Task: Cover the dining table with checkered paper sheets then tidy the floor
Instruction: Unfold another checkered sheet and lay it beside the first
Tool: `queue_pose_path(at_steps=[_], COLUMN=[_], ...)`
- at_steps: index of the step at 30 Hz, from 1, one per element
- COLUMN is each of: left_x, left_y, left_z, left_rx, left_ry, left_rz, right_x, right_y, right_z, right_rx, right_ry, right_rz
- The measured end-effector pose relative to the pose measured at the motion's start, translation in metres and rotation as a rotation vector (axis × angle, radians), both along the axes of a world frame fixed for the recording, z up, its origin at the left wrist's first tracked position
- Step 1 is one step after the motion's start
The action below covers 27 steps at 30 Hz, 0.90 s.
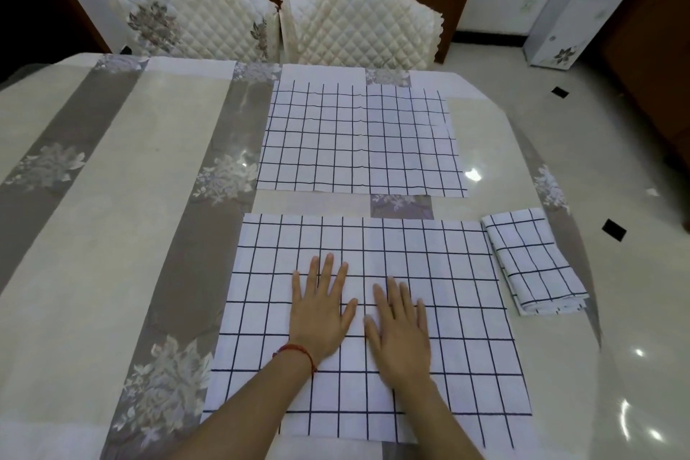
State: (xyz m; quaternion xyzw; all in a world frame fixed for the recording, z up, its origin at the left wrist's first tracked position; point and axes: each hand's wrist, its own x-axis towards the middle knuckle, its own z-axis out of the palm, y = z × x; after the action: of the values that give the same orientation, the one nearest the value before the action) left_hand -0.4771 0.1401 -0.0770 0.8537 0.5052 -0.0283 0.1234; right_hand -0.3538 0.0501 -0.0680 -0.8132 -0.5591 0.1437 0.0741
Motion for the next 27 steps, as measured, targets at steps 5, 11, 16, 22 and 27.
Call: queue_pose_path(at_steps=[5,11,16,22,27], left_x=[-0.002,-0.002,-0.001,-0.001,0.002], left_y=[0.001,0.0,-0.001,-0.002,-0.005], left_z=[-0.002,-0.001,-0.002,-0.001,0.002], left_rx=[0.009,0.003,0.007,0.006,0.006], left_ry=[-0.011,-0.028,-0.048,-0.011,-0.02], left_rz=[-0.006,-0.016,-0.009,0.006,0.04], right_x=[0.039,0.061,0.118,0.201,0.214], right_y=[-0.029,-0.038,-0.019,-0.008,-0.013], right_z=[0.001,0.015,0.046,0.044,0.037], right_rx=[-0.009,-0.002,0.364,0.065,-0.048], right_ry=[-0.03,-0.002,0.085,-0.07,-0.095], right_rz=[-0.198,-0.172,-0.339,-0.466,-0.382])
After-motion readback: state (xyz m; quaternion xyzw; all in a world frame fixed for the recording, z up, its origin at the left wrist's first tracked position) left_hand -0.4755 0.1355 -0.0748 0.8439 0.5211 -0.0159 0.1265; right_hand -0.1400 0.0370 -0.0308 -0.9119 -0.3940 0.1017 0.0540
